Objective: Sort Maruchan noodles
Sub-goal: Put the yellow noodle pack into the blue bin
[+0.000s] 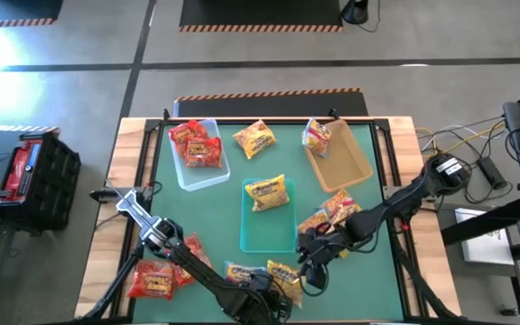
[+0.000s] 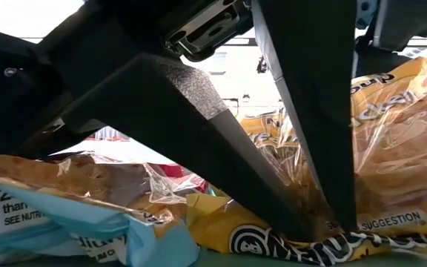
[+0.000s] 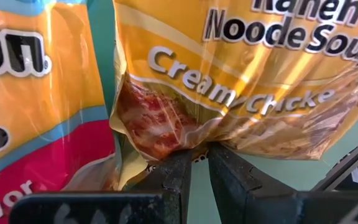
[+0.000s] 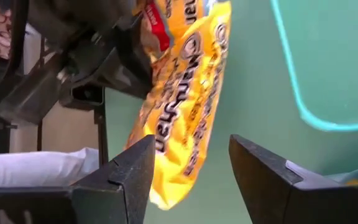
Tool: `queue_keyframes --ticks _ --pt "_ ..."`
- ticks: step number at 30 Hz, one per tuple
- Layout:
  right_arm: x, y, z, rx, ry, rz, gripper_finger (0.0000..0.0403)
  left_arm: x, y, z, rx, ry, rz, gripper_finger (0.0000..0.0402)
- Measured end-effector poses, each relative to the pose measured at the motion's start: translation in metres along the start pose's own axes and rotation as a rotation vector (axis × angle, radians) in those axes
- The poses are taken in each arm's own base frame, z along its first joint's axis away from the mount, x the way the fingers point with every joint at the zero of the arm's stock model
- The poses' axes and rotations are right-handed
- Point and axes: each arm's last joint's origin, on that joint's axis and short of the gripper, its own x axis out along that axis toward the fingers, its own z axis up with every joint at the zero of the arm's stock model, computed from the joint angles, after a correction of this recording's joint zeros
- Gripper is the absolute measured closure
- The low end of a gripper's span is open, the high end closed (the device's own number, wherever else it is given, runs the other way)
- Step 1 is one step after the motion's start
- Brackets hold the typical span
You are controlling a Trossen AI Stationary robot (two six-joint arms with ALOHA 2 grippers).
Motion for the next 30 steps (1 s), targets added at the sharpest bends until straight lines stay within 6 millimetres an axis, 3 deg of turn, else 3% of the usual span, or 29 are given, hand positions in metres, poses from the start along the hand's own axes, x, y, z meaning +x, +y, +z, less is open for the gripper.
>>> queue_keyframes --ticks 11,30 --pt "0.016 -0.011 -0.001 0.076 0.052 -0.020 0.0206 0.000 0.001 0.000 -0.006 0.000 0.008 0.0361" --pt "0.016 -0.008 0.005 0.127 0.024 0.047 0.0206 0.000 0.001 0.000 -0.004 0.018 0.019 0.0361"
